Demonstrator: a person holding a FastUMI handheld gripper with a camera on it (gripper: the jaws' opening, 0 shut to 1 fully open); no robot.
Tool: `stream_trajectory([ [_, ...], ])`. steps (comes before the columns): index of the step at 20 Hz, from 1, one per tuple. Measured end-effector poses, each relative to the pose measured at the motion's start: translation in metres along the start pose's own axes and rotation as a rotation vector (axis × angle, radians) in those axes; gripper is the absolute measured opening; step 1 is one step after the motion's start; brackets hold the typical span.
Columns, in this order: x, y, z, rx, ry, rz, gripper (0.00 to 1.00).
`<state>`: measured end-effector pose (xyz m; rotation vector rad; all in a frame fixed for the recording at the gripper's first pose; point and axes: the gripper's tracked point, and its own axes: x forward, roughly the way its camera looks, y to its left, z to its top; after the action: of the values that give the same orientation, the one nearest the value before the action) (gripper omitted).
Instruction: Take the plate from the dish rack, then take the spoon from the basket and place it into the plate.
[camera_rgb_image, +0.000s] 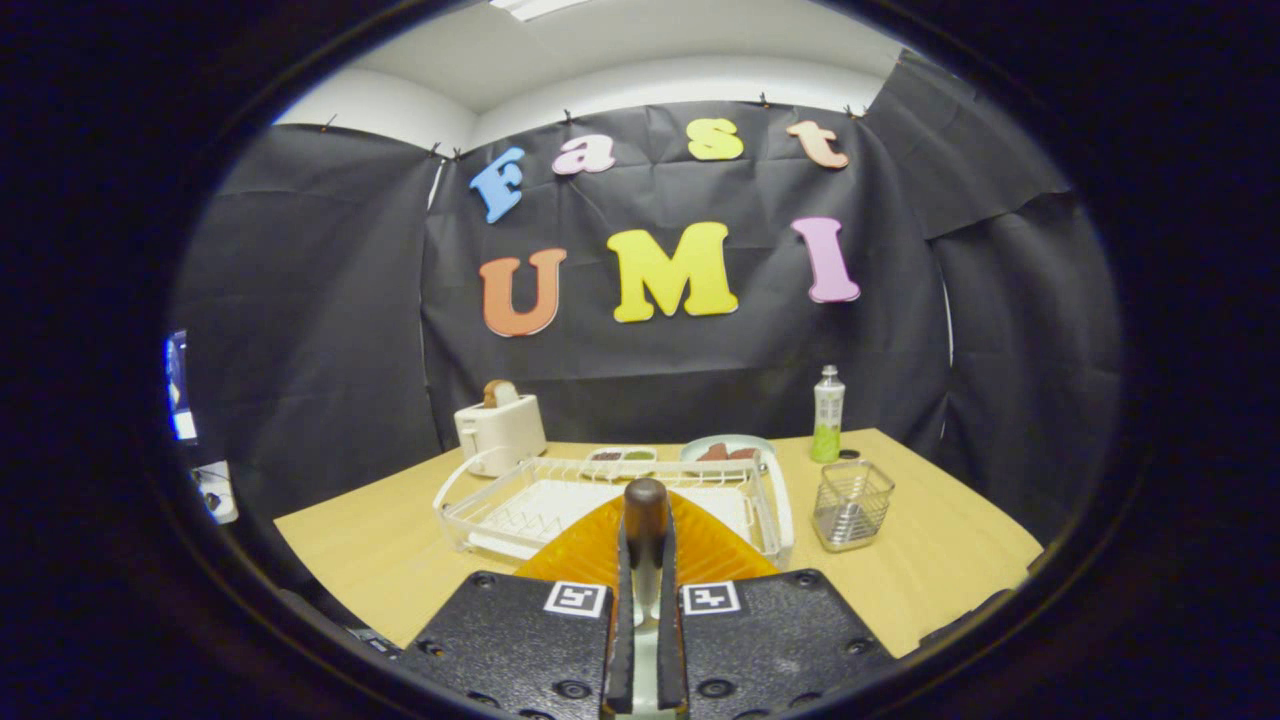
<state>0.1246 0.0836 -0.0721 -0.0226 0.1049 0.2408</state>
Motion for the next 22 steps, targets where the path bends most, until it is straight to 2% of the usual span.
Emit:
stream_trajectory([
  [5, 0.011, 0.008, -0.033, 0.007, 0.062, -0.010, 0.15],
  [12, 0.006, -0.026, -0.023, 0.046, 0.061, -0.109, 0.26],
  [15, -0.005, -0.042, -0.013, 0.079, 0.052, -0.158, 0.50],
  [21, -0.042, -0.057, 0.013, 0.133, 0.006, -0.203, 1.00],
  [22, -0.049, -0.055, 0.020, 0.125, -0.010, -0.203, 1.00],
])
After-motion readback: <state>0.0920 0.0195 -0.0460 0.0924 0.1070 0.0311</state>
